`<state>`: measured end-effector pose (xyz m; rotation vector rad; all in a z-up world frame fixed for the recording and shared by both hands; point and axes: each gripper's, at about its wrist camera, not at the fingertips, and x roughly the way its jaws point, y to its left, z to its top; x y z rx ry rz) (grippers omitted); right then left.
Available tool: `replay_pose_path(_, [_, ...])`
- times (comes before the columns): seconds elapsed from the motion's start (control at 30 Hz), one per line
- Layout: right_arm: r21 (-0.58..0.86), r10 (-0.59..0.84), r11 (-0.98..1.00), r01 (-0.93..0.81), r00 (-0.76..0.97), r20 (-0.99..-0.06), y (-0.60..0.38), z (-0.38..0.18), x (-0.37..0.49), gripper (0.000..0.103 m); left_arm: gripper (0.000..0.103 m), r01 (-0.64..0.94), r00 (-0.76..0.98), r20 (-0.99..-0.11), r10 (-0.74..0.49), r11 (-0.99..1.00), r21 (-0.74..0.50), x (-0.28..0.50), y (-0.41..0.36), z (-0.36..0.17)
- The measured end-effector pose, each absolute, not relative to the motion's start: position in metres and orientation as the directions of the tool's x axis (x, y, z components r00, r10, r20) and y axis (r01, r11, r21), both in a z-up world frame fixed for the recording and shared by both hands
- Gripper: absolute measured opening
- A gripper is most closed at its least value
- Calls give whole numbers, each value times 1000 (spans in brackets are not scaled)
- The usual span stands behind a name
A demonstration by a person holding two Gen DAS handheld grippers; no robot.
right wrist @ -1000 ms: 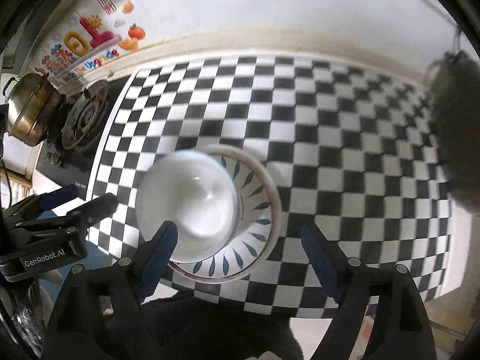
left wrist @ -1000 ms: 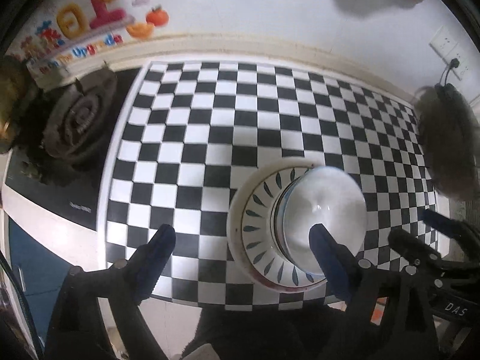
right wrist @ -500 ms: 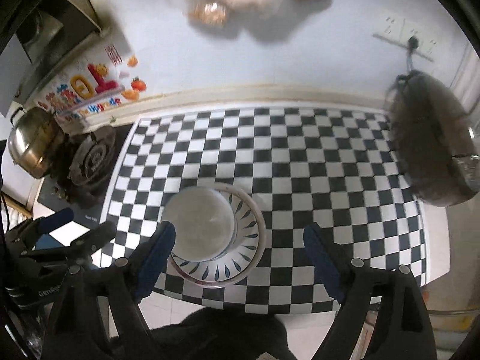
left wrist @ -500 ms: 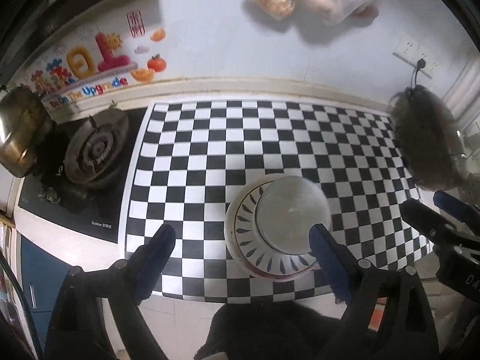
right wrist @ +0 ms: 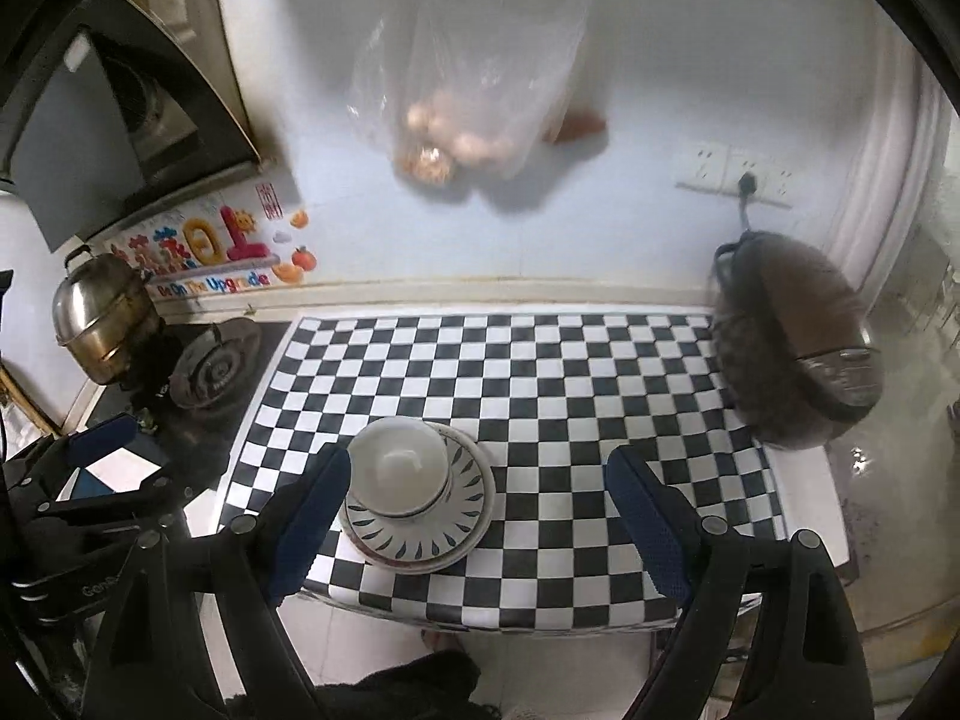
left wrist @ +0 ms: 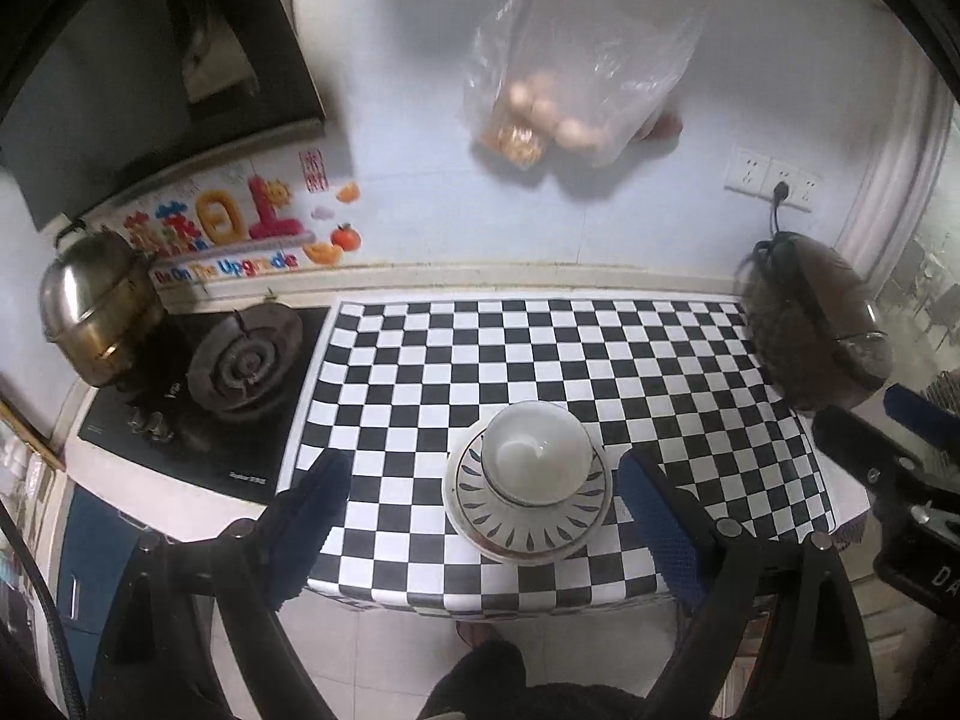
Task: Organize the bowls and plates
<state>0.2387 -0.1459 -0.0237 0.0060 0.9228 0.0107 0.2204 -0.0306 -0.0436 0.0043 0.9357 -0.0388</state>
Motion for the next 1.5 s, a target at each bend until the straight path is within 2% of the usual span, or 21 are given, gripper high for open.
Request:
replay_pose_path(0.23, [-19,-4,1000,-15,670,-743,-145,15,172,90,91,-7,646,-763,2,1000,-3,163,-30,-10])
replay_pose_path(0.6, [-46,-19,999,-20,697,-717,-119,48,100,90,91,-16,687,-727,26,1000,20,97,-12,22])
replay_pose_path(0.83, [-58,-48,998,10,717,-695,-93,58,74,90,91,10,710,-704,17,999,35,78,6,28])
replay_pose_path(0.93, [-69,-69,997,29,719,-691,-81,62,64,90,101,27,707,-707,-6,999,19,74,13,27])
replay_pose_path(1.5, [-103,-116,993,61,693,-711,-65,53,51,90,102,17,708,-706,-29,1000,-25,61,31,26])
